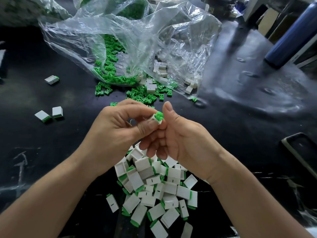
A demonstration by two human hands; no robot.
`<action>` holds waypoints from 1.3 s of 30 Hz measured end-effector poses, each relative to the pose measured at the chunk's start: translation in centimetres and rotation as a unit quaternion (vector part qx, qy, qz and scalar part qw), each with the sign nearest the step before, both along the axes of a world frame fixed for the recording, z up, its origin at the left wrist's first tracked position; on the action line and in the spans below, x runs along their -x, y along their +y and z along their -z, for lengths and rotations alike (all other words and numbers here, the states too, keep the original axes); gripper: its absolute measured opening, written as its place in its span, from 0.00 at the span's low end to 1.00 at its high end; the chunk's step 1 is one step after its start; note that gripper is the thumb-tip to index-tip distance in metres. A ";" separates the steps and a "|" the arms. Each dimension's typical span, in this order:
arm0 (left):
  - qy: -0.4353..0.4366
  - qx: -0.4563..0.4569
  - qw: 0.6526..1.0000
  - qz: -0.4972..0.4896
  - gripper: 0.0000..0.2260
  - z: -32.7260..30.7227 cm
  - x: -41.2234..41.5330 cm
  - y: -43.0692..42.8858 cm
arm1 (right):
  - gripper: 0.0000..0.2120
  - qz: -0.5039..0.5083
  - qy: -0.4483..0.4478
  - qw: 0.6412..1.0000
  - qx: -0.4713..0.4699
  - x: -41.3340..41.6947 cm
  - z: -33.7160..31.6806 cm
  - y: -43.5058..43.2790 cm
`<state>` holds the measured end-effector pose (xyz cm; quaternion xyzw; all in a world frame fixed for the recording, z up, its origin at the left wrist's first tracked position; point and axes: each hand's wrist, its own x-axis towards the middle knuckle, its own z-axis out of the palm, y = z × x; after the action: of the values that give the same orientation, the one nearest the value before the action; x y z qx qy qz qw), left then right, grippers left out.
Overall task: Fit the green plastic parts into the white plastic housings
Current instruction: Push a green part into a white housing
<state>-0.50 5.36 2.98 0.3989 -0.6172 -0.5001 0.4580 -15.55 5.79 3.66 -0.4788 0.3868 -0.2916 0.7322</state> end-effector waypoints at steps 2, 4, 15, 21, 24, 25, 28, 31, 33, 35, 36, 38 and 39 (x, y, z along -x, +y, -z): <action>0.007 0.004 1.000 0.018 0.08 -0.1 0.0 0.1 | 0.26 0.006 0.005 1.000 0.008 0.0 0.1 0.1; 0.039 0.008 0.998 0.041 0.12 -0.4 0.1 0.3 | 0.26 0.005 0.007 1.000 0.018 -0.1 0.2 0.3; 0.084 -0.020 0.994 0.059 0.08 -0.5 -0.1 0.3 | 0.29 0.004 0.011 1.000 0.005 -0.3 0.1 0.4; 0.083 0.008 0.996 0.039 0.06 0.0 0.5 0.4 | 0.27 0.034 0.041 0.997 0.051 -0.5 0.3 0.5; 0.088 0.012 0.995 0.035 0.06 0.2 0.6 0.5 | 0.26 0.054 0.021 0.998 0.035 -0.6 0.4 0.6; 0.086 0.014 0.996 0.034 0.06 0.3 0.6 0.5 | 0.25 0.059 0.017 0.998 0.033 -0.7 0.5 0.6; 0.076 0.020 0.997 0.027 0.06 0.3 0.7 0.6 | 0.23 0.076 0.020 0.996 0.033 -0.9 0.6 0.8; 0.075 0.024 0.997 0.026 0.07 0.3 0.8 0.7 | 0.24 0.084 0.023 0.996 0.028 -1.1 0.6 1.1; 0.087 0.015 0.996 0.029 0.08 0.2 0.9 0.7 | 0.23 0.081 0.020 0.996 0.030 -1.1 0.5 1.2; 0.096 0.004 0.995 0.031 0.08 0.1 0.8 0.6 | 0.25 0.071 0.020 0.997 0.035 -1.0 0.3 1.1; 0.095 0.002 0.995 0.030 0.08 0.1 0.8 0.6 | 0.28 0.065 0.022 0.997 0.037 -0.9 0.3 1.1; 0.084 0.010 0.996 0.029 0.09 0.0 0.8 0.6 | 0.34 0.060 0.027 0.997 0.041 -0.8 0.4 1.0; 0.081 0.014 0.996 0.031 0.09 -0.1 0.8 0.6 | 0.36 0.061 0.027 0.997 0.042 -0.9 0.4 1.0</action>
<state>-1.30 5.95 3.06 0.3316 -0.5968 -0.5361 0.4964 -14.68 6.79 3.27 -0.4922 0.4224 -0.3386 0.6817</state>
